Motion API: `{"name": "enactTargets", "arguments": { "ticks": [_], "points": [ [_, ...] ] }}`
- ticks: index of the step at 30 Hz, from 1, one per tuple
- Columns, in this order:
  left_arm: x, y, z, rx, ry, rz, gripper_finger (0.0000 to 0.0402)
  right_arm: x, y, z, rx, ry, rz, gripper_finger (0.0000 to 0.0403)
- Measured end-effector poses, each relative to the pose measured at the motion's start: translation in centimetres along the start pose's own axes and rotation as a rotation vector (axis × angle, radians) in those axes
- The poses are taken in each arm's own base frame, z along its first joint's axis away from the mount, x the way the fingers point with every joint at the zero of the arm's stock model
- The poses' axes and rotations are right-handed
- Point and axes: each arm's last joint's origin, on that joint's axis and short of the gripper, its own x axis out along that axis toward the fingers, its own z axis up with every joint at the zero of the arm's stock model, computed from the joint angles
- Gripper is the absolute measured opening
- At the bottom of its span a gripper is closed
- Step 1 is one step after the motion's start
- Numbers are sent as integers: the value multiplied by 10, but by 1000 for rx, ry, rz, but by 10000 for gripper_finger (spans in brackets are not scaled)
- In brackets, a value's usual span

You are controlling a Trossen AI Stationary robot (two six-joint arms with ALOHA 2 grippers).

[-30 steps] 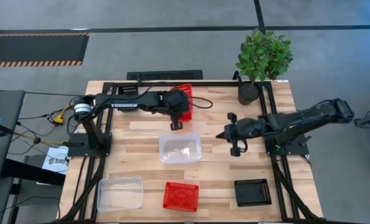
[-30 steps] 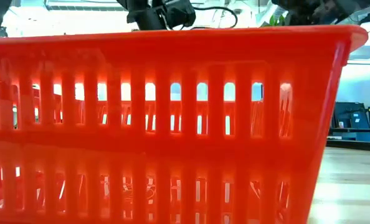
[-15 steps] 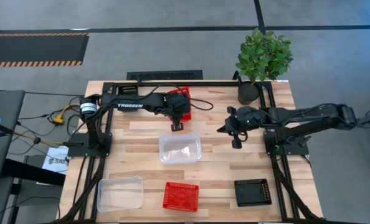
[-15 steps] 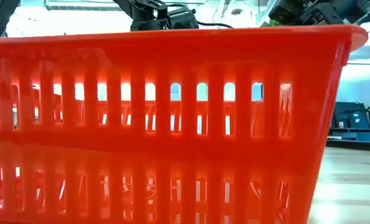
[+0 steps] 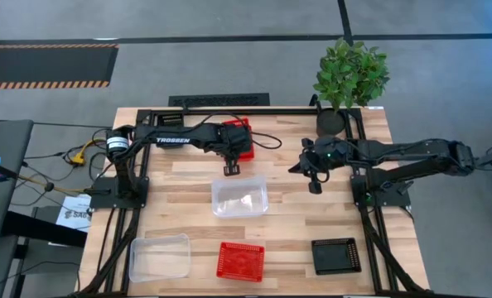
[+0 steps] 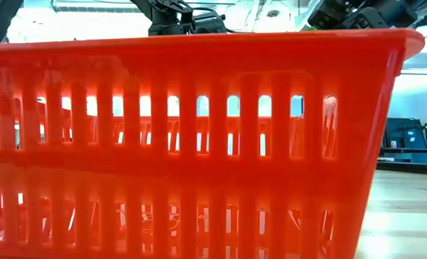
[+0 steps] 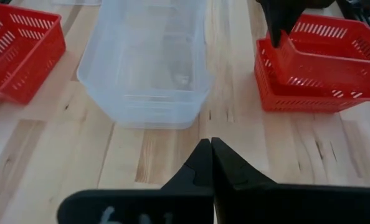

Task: Stack baskets by color
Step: Stack the middle left red bin on top of the top red bin, then stack the bottom transparent bin on top of the top transparent bins

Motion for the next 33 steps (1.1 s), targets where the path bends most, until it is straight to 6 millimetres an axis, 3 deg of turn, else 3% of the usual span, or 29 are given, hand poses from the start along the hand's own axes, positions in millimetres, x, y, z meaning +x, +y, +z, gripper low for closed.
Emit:
{"name": "enactTargets", "arguments": {
  "ticks": [6,19,28,33],
  "points": [
    [-1,0,2,-15,-14,3,16,0,0,0,0,-1,0,6],
    [-3,2,3,-27,-14,6,141,0,0,0,0,-1,0,6],
    [-51,8,31,1,-73,15,193,0,0,0,4,6,2,6],
    [-83,2,34,29,-20,-93,215,0,1,0,3,6,4,6]
  ]
}}
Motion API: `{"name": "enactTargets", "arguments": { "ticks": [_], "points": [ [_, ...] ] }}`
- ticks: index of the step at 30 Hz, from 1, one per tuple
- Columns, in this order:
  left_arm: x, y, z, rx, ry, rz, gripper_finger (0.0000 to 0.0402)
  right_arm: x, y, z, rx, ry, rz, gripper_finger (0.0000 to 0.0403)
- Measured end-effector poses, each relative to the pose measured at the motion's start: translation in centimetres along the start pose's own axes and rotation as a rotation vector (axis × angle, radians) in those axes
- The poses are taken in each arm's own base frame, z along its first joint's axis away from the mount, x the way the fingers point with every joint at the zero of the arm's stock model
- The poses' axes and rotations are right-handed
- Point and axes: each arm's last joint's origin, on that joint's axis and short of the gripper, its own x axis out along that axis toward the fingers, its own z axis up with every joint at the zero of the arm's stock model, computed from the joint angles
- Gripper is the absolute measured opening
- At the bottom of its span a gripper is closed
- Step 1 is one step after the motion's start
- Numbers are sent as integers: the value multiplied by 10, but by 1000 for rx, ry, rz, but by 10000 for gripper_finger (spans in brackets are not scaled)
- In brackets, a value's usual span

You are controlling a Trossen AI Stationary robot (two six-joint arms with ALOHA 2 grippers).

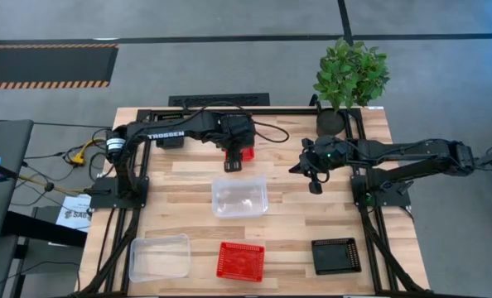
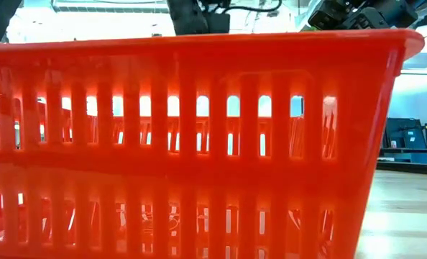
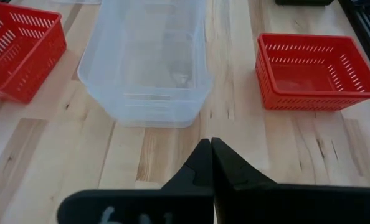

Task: Stack baskets by color
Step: Stack the bottom transparent bin on top of the top transparent bins

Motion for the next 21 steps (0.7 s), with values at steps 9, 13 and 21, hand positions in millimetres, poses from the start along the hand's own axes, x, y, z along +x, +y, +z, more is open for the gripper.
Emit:
{"name": "enactTargets", "arguments": {
  "ticks": [9,13,21],
  "points": [
    [-41,-33,-25,-53,135,-141,227,0,0,-2,8,23,4,6],
    [-71,-58,-45,-93,131,-151,227,0,2,-2,12,27,12,6],
    [-106,-120,-102,-210,131,-220,226,0,8,-1,-2,24,35,6]
  ]
}}
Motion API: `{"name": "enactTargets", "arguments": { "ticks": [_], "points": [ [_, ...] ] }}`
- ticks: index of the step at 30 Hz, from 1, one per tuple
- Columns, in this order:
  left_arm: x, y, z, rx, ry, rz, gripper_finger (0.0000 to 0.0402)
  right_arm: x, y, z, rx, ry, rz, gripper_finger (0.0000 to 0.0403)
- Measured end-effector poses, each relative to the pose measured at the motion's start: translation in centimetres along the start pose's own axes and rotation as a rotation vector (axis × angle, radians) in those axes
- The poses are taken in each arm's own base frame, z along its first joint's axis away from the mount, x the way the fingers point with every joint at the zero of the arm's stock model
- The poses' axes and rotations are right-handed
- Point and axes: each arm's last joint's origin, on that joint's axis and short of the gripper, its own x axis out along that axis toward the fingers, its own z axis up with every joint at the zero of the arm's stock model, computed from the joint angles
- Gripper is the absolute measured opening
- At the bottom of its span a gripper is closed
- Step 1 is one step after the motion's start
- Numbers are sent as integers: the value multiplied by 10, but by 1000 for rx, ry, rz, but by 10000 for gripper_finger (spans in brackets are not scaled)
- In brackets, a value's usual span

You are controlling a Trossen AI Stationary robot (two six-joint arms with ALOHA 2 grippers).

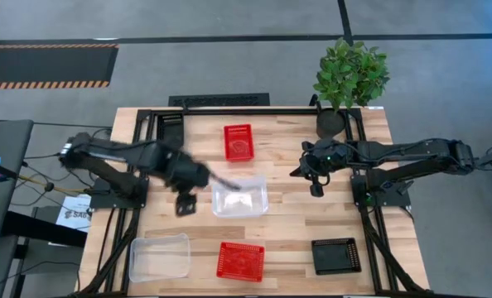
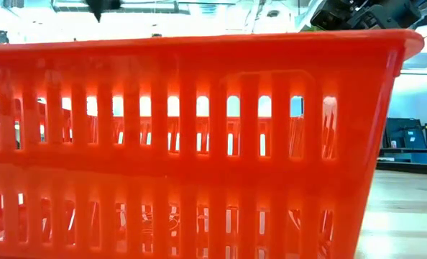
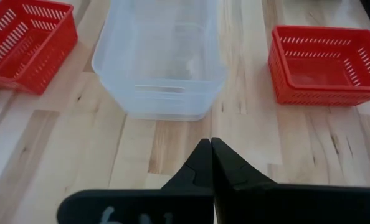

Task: Stack baskets by color
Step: Stack the bottom transparent bin on top of the top transparent bins

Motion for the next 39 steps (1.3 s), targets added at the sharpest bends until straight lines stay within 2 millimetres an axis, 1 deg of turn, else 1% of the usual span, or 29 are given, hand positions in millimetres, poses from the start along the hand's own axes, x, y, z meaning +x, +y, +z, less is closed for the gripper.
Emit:
{"name": "enactTargets", "arguments": {
  "ticks": [3,7,10,13,17,22,26,33,36,39],
  "points": [
    [17,-17,-27,-3,54,-5,226,0,2,0,23,-2,8,6],
    [53,-32,-57,9,129,18,226,1,6,1,52,-7,23,6],
    [77,-42,-74,40,151,21,226,1,9,2,76,-11,32,6],
    [91,-46,-87,86,159,28,226,1,11,4,100,-26,39,6],
    [105,-47,-102,109,135,34,226,1,11,6,125,-47,36,6],
    [120,-43,-117,81,121,-27,226,1,10,6,135,-45,15,6],
    [130,-43,-126,63,100,-106,226,1,7,6,163,-44,-10,6],
    [153,-46,-139,56,65,-164,226,0,2,5,178,-45,-28,6],
    [160,-43,-145,53,63,-157,226,0,-1,5,186,-47,-39,6],
    [163,-41,-147,50,56,-131,226,0,-3,5,199,-51,-47,6]
  ]
}}
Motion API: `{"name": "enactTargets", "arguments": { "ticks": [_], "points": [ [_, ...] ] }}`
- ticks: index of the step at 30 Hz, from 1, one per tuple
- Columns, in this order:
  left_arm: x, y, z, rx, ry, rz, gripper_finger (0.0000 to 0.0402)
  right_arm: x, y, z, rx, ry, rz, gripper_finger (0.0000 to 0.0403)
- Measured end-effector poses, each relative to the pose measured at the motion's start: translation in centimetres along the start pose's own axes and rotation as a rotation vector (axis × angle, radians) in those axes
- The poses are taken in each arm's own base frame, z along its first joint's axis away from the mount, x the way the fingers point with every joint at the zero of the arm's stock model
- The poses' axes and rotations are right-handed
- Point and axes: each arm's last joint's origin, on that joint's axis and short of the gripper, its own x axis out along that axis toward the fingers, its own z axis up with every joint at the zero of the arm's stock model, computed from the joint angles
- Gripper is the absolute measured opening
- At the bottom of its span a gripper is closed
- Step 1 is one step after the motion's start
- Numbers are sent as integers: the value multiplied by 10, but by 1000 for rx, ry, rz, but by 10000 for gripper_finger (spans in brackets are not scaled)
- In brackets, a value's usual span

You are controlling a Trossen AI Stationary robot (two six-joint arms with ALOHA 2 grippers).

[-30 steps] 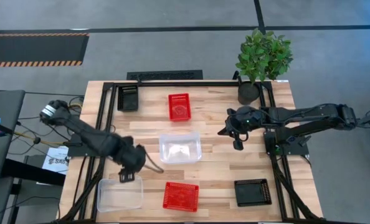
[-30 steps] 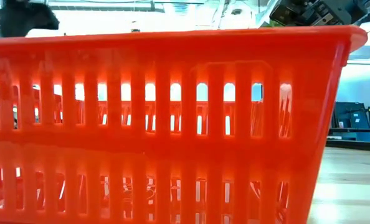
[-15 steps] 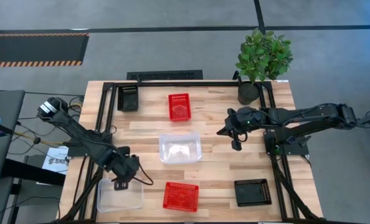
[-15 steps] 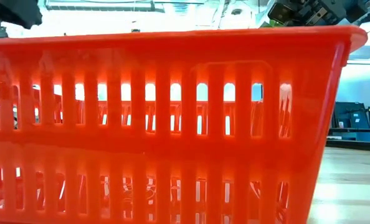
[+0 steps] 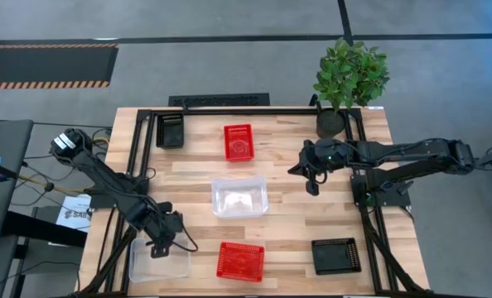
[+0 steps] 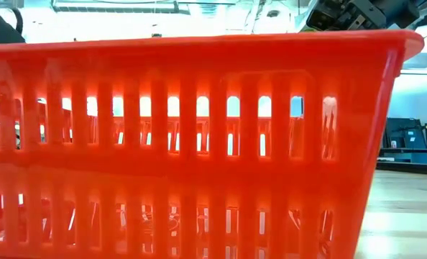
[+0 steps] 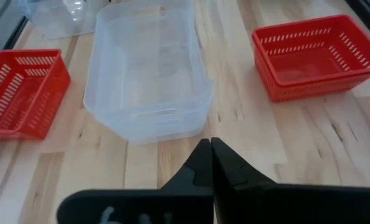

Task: Stack baskets by color
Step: Stack the bottom transparent bin on top of the top transparent bins

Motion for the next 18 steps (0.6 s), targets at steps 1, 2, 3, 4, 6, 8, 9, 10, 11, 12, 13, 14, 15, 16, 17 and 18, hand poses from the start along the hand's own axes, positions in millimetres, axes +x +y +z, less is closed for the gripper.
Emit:
{"name": "enactTargets", "arguments": {
  "ticks": [1,2,3,4,6,8,9,10,11,12,13,14,15,16,17,18],
  "points": [
    [1,1,-1,0,-2,2,226,0,-1,0,2,0,-3,6],
    [2,2,-1,0,-3,7,226,0,-1,0,3,0,-4,6],
    [3,3,-2,0,-2,13,226,0,-1,0,3,-1,-5,6],
    [5,4,-3,0,-2,15,224,0,-1,0,3,0,-5,6],
    [9,5,-4,3,11,28,213,0,-2,0,6,-1,-9,6],
    [13,6,-6,10,31,37,193,0,-2,0,6,-1,-8,6],
    [14,7,-7,14,40,41,181,0,-2,0,6,-1,-9,6],
    [15,7,-7,24,45,46,168,0,-2,0,5,-1,-9,6],
    [15,7,-7,34,47,48,153,0,-2,0,5,-2,-8,6],
    [16,7,-7,42,47,49,139,0,-2,0,5,-3,-9,6],
    [16,7,-7,48,47,50,124,0,-2,0,5,-5,-9,6],
    [16,7,-7,49,47,49,110,0,-2,1,5,-8,-8,6],
    [16,7,-7,50,47,50,95,0,-2,1,4,-9,-8,6],
    [16,7,-7,50,48,51,79,0,-2,1,5,-9,-8,6],
    [16,7,-7,50,50,53,63,0,-2,1,5,-8,-8,6],
    [16,7,-7,50,51,55,47,0,-2,1,4,-8,-8,6]
  ]
}}
